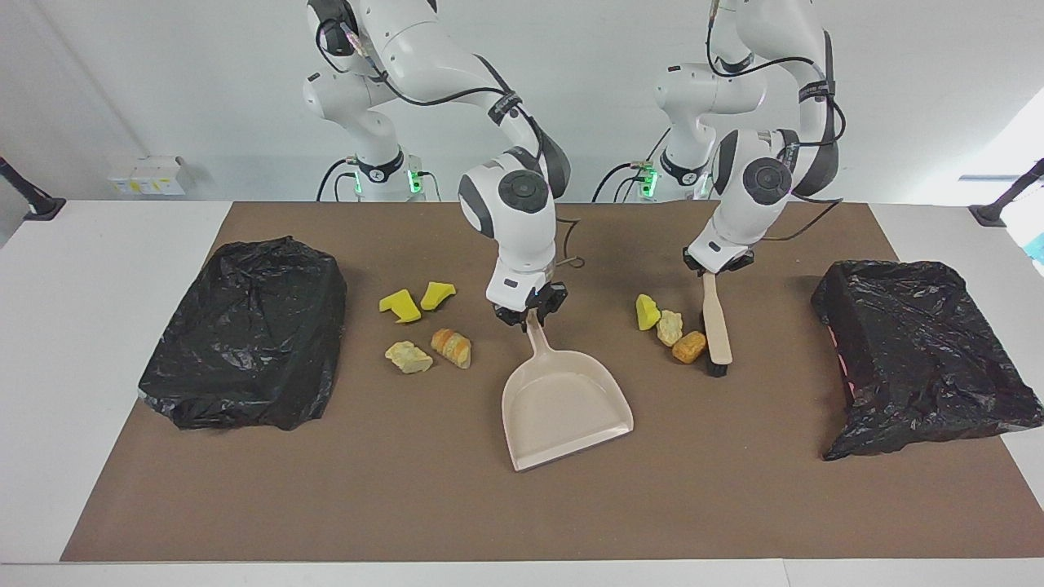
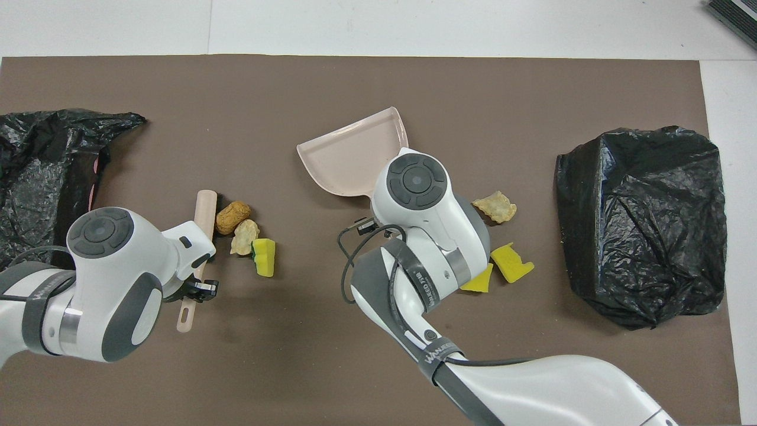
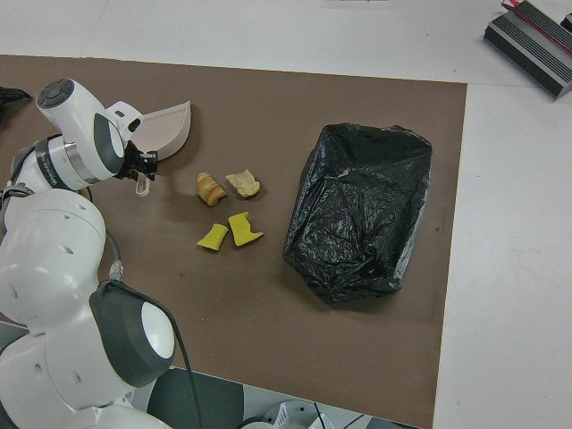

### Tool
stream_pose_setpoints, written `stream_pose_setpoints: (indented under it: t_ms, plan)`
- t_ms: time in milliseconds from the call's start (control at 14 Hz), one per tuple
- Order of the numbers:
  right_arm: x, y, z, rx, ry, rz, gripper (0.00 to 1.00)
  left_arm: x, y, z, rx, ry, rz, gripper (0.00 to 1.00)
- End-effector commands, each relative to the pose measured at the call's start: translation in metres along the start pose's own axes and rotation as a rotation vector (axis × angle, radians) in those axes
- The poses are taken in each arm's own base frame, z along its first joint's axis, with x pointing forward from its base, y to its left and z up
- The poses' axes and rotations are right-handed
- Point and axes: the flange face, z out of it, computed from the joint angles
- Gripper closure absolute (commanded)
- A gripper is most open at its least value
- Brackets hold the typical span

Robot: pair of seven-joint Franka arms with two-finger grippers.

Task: Sweep and dump trash in bin
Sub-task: 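Slide the dustpan with the right gripper while the left gripper positions the brush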

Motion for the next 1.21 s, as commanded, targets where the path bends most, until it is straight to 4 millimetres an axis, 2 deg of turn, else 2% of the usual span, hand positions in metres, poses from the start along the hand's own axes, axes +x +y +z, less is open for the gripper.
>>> stream_pose_setpoints:
  t_ms: [0, 143, 286, 429, 643, 786, 929, 1000, 1143]
  plan:
    - [-0.019, 0.041, -0.037, 0.015, -0.011, -0.102, 1.00, -0.015, 0.023, 0.000, -0.032, 0.012, -0.035, 1.00]
    - [-0.033, 0.057, -0.058, 0.013, 0.004, -0.280, 1.00, -0.016, 0.023, 0.001, -0.033, 0.001, -0.063, 1.00]
    - [-0.049, 0.059, -0.072, 0.003, -0.026, -0.383, 1.00, -0.018, 0.017, 0.001, -0.034, -0.020, -0.120, 1.00]
    - [-0.058, 0.057, -0.068, 0.002, -0.052, -0.547, 1.00, -0.020, 0.014, 0.000, -0.034, -0.023, -0.169, 1.00]
    - [-0.078, 0.072, -0.048, 0.028, -0.100, -0.815, 1.00, -0.030, 0.020, 0.008, -0.026, -0.025, -0.181, 1.00]
    - [-0.086, 0.063, -0.043, 0.033, -0.114, -0.841, 1.00, -0.030, 0.030, 0.005, -0.045, -0.009, -0.171, 1.00]
    - [-0.088, 0.036, -0.032, 0.036, -0.127, -0.881, 1.00, -0.030, 0.038, 0.004, -0.062, -0.001, -0.167, 1.00]
    - [-0.089, 0.033, -0.023, 0.040, -0.140, -0.891, 1.00, -0.031, 0.039, 0.004, -0.062, -0.001, -0.165, 1.00]
    - [-0.092, 0.021, -0.020, 0.043, -0.148, -0.915, 1.00, -0.032, 0.049, 0.004, -0.081, -0.003, -0.157, 1.00]
